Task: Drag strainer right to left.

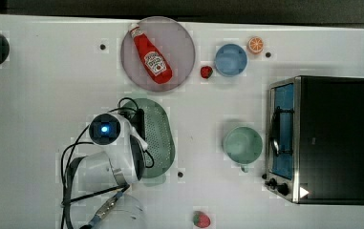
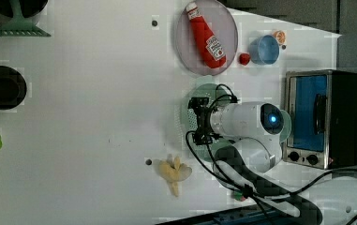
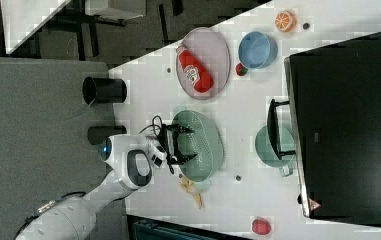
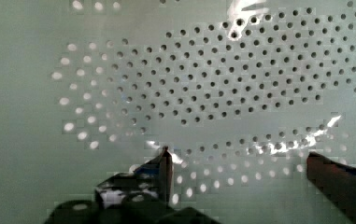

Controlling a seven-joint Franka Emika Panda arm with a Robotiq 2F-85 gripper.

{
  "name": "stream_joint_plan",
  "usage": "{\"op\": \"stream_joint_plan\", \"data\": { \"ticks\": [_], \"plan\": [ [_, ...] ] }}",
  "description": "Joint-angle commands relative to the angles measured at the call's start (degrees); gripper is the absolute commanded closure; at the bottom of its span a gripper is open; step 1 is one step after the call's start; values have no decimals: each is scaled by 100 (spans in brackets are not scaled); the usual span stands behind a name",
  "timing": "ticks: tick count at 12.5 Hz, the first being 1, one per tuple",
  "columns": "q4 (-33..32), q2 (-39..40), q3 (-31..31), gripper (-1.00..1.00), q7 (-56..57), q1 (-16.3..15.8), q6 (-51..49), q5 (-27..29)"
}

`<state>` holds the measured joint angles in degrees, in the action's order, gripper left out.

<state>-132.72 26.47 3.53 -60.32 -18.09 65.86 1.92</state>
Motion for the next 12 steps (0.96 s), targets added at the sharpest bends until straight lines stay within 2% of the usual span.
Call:
{"op": "stream_joint_plan", "data": {
  "ticks": [1,4,12],
  "plan": [
    [348,91,3,-100,-404,-380,-108,310],
    [604,231,3,-100,-564,-665,-228,471],
    [1446,688,2,-100,-1418,-1368,-504,472]
  ]
}}
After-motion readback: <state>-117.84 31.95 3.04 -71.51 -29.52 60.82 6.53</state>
